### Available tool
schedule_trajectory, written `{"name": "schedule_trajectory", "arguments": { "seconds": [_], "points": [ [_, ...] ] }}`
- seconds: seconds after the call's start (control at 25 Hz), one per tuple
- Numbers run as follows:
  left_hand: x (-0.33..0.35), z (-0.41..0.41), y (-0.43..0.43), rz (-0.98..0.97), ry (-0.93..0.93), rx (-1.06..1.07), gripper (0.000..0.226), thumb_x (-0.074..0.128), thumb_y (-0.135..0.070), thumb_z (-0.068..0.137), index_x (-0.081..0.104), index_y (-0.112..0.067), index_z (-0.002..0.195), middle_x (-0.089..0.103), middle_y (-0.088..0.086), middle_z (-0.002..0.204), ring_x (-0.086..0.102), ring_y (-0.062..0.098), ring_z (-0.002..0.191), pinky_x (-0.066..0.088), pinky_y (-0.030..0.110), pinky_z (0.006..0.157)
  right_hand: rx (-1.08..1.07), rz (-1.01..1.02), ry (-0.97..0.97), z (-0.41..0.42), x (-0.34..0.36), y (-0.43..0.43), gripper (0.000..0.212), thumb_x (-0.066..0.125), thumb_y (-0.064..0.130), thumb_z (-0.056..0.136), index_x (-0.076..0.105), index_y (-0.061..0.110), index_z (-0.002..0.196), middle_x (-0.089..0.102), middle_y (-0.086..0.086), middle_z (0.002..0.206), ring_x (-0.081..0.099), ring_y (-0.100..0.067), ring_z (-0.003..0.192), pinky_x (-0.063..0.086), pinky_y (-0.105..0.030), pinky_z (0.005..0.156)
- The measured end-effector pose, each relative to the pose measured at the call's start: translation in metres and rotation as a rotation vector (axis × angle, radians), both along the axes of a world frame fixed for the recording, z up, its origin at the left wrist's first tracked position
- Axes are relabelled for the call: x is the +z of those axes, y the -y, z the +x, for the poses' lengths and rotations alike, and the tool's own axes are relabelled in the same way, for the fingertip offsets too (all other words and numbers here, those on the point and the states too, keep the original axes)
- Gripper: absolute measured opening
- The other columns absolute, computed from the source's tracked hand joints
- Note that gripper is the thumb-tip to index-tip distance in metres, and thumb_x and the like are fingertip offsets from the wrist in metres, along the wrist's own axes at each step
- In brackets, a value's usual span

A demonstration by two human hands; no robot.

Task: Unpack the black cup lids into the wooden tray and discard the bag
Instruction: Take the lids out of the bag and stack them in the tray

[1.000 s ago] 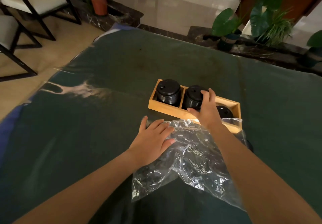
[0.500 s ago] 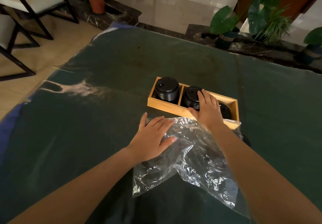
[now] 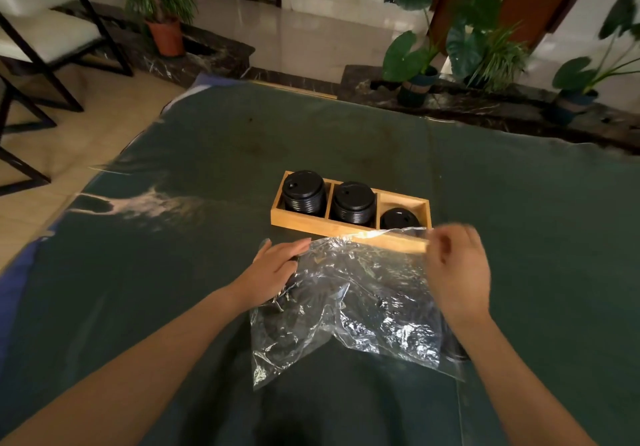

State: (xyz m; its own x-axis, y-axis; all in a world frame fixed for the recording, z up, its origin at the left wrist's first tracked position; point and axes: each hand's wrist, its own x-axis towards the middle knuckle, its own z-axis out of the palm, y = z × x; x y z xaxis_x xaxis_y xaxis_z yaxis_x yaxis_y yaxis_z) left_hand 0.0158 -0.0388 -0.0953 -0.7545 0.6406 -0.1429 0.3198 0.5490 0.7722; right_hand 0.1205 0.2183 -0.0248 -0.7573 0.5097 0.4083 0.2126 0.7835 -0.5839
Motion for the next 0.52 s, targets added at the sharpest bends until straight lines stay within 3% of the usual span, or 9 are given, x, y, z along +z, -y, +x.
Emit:
{"name": "schedule_trajectory", "arguments": {
  "seconds": [0.12,0.16,0.24,0.32,0.44,0.52],
  "points": [
    [0.0,0.001,0.0,-0.022,-0.079,0.001,0.049,0.029,-0.007,0.097,0.031,-0.026,0.142,0.046,-0.006,0.143,0.031,0.003,0.135,-0.003,0.039,0.118,-0.213,-0.427,0.333,0.039,-0.046,-0.014,0.016,0.046,0.003,0.091,0.061,0.003,0.096,0.064,-0.016,0.099,0.057,-0.026,0.078,0.049,-0.035,0.068],
    [0.0,0.002,0.0,-0.022,-0.113,-0.005,0.048,0.03,-0.007,0.098,0.032,-0.026,0.142,0.047,-0.006,0.143,0.033,0.004,0.134,-0.003,0.035,0.117,-0.126,-0.626,0.457,0.041,-0.059,-0.012,0.018,0.047,0.002,0.092,0.063,0.002,0.1,0.066,-0.018,0.101,0.062,-0.025,0.077,0.055,-0.036,0.069],
    [0.0,0.003,0.0,-0.008,-0.167,-0.012,0.047,0.033,-0.007,0.098,0.034,-0.024,0.142,0.046,-0.004,0.143,0.034,0.005,0.133,-0.005,0.016,0.111,0.194,-0.847,0.59,0.039,-0.074,-0.001,0.021,0.052,-0.002,0.091,0.065,0.008,0.103,0.068,-0.019,0.106,0.07,-0.016,0.074,0.057,-0.02,0.063],
    [-0.003,0.005,0.002,0.012,-0.21,0.004,0.046,0.036,-0.008,0.098,0.034,-0.021,0.142,0.042,-0.002,0.146,0.032,0.008,0.135,-0.005,0.001,0.102,0.497,-0.813,0.573,0.026,-0.085,0.015,0.033,0.057,-0.009,0.086,0.062,0.015,0.109,0.062,-0.018,0.12,0.068,-0.014,0.087,0.053,-0.014,0.07],
    [-0.01,0.007,0.007,0.035,-0.226,0.025,0.044,0.034,-0.009,0.099,0.033,-0.018,0.142,0.03,0.001,0.153,0.02,0.009,0.141,0.001,0.015,0.111,0.737,-0.504,0.533,-0.005,-0.096,0.053,0.056,0.063,0.0,0.085,0.042,0.011,0.136,0.045,-0.012,0.14,0.051,-0.018,0.12,0.042,-0.007,0.091],
    [-0.011,0.01,0.009,0.051,-0.209,0.025,0.045,0.033,-0.01,0.099,0.03,-0.019,0.143,0.023,-0.001,0.155,0.014,0.005,0.14,0.004,0.02,0.112,0.79,-0.238,0.451,-0.024,-0.1,0.08,0.072,0.069,0.015,0.082,0.031,0.018,0.143,0.034,0.003,0.147,0.036,-0.006,0.131,0.026,-0.006,0.105]
  ]
}}
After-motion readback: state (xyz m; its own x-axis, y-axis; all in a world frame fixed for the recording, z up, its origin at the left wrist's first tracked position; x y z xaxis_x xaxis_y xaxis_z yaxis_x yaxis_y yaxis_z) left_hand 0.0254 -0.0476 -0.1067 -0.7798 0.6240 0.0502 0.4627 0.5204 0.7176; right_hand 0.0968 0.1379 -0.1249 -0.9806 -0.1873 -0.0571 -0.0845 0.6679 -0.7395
